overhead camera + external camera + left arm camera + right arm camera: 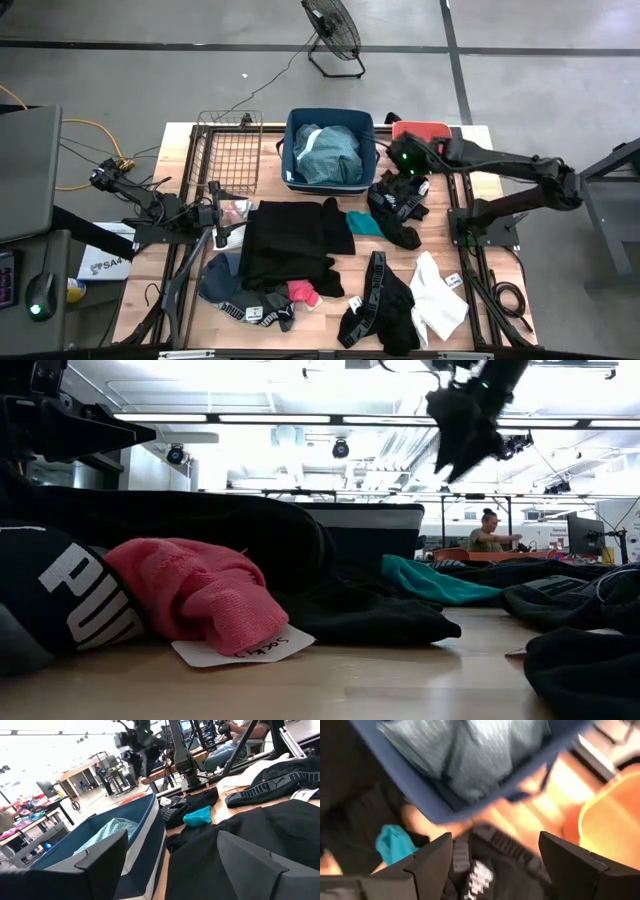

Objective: Pick & Place Cloths
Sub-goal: Put black shirt into the blue laundry organizer

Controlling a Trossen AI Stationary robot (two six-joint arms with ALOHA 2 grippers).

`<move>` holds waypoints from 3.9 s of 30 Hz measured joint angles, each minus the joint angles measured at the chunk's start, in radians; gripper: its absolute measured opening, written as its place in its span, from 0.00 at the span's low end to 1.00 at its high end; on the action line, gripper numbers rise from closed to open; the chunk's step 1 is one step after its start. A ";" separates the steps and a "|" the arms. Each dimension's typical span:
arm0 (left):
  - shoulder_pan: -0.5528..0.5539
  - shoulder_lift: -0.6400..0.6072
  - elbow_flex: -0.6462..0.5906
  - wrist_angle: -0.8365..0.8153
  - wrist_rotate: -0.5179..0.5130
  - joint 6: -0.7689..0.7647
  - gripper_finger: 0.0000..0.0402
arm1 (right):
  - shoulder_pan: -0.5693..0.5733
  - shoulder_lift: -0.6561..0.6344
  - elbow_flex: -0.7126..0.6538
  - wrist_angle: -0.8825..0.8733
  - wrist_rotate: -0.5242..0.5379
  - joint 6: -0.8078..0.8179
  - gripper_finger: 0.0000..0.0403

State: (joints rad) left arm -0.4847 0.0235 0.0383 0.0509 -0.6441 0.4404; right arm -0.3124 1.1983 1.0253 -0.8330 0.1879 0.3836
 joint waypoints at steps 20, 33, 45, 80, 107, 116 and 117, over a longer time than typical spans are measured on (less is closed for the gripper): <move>0.000 0.000 0.000 0.040 0.216 -0.003 0.75 | 0.293 -0.126 -0.304 0.025 0.095 0.425 0.71; 0.000 0.000 0.000 0.067 0.272 -0.034 0.75 | 0.615 -0.127 -0.305 -0.079 0.037 0.733 0.71; 0.000 0.014 0.000 0.186 0.082 -0.121 0.75 | 0.706 -0.127 -0.305 -0.068 0.134 0.802 0.71; 0.001 0.565 0.209 0.103 0.006 -0.439 0.75 | 0.706 -0.089 -0.306 -0.068 0.181 0.825 0.71; 0.502 0.931 0.439 0.001 0.665 -0.471 0.75 | 0.830 -0.490 -0.706 0.520 0.422 0.397 0.71; 0.518 1.009 0.491 -0.049 0.697 -0.474 0.75 | 0.816 -0.725 -0.857 0.653 0.386 0.132 0.71; 0.518 1.027 0.503 -0.064 0.697 -0.474 0.75 | 0.812 -0.743 -0.860 0.654 0.385 0.111 0.71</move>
State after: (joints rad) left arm 0.0330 1.0505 0.5415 -0.0132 0.0528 -0.0337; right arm 0.4993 0.4557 0.1655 -0.1789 0.5731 0.4948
